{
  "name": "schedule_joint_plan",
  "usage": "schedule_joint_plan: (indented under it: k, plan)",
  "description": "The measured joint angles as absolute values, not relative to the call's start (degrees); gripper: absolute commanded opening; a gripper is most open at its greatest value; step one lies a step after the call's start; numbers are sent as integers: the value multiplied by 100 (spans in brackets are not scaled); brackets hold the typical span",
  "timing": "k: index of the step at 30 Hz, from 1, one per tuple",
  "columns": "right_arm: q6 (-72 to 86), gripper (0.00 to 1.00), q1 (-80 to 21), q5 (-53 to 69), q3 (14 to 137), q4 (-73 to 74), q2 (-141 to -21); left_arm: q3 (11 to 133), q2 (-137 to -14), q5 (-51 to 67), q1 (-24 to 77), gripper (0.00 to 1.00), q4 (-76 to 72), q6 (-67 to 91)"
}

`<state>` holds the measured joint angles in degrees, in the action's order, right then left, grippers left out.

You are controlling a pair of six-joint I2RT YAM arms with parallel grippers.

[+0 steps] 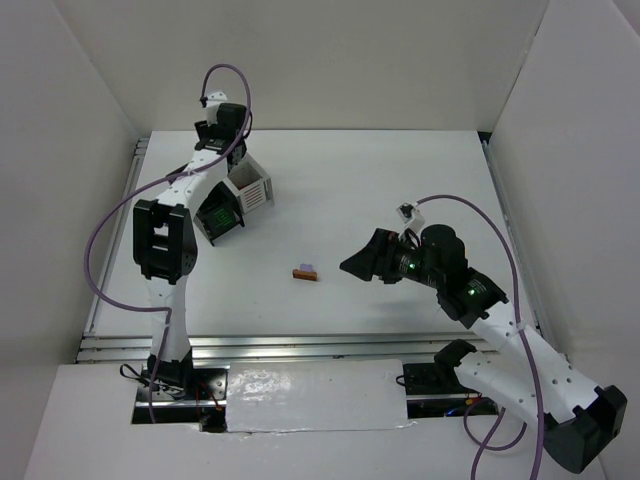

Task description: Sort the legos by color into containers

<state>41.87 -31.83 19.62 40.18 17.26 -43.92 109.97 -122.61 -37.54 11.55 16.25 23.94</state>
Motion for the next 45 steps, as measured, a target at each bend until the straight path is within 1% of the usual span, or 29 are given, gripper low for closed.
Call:
schedule_joint_plan:
  k: [6,7,8,11,13,14,18,20,23,25,26,27,28,33,37,40,42,43,44,45]
  plan:
    - [4141,90,-3183,1999,4051,1710,-4412,10930,-12237,-3629,1149,89,1559,2418]
    - [4128,90,-3183,2001,4062,1706,-4427,10888,-12213,-3601,1149,95,1546,2418]
    - [4119,90,-3183,2001,4069,1697,-4451,10838,-12182,-3559,1149,98,1542,2425]
    - [4097,91,-3183,1879,4150,1686,-4698,10659,-11966,-3385,1149,100,1594,2451]
    - [4080,97,-3232,1647,4335,1785,-5159,10440,-11609,-3146,1151,100,1715,2480]
    - [4060,98,-3297,1444,4493,1852,-5428,10283,-11349,-2995,1155,100,1785,2545]
    - [4016,98,-3752,596,5186,1918,-6930,9408,-9828,-2523,1269,99,1979,2777]
    - [4032,97,-3975,233,5408,1953,-7542,8667,-8823,-2440,1435,100,1883,2987]
    - [4156,93,-4305,-438,5898,2233,-8394,7402,-7220,-2403,1796,99,1863,3332]
    - [4270,84,-4504,-871,6364,2414,-8938,6552,-6300,-2366,1981,99,1876,3487]
    - [4327,78,-4593,-1048,6600,2438,-9220,6189,-5931,-2355,2023,100,1970,3531]
    - [4366,63,-4657,-1192,6810,2456,-9454,5865,-5605,-2329,2053,100,2097,3603]
    - [4390,60,-4705,-1291,6997,2460,-9684,5625,-5325,-2298,2069,99,2187,3625]
    - [4582,59,-4880,-1577,7478,2519,-10534,4858,-4473,-1951,2158,100,2832,3625]
    - [4694,58,-4952,-1680,7684,2659,-10980,4694,-3920,-1678,2237,100,3203,3618]
    - [4762,55,-5039,-1747,7802,2718,-11207,4648,-3623,-1625,2263,99,3317,3621]
    - [4821,52,-5105,-1793,7811,2775,-11279,4646,-3500,-1601,2276,100,3332,3621]
    - [4845,49,-5135,-1817,7811,2821,-11301,4646,-3496,-1577,2281,100,3328,3621]
    - [4871,40,-5166,-1855,7811,2860,-11312,4644,-3520,-1542,2283,99,3326,3621]
    - [4888,35,-5181,-1890,7811,2877,-11316,4637,-3555,-1505,2283,100,3317,3621]
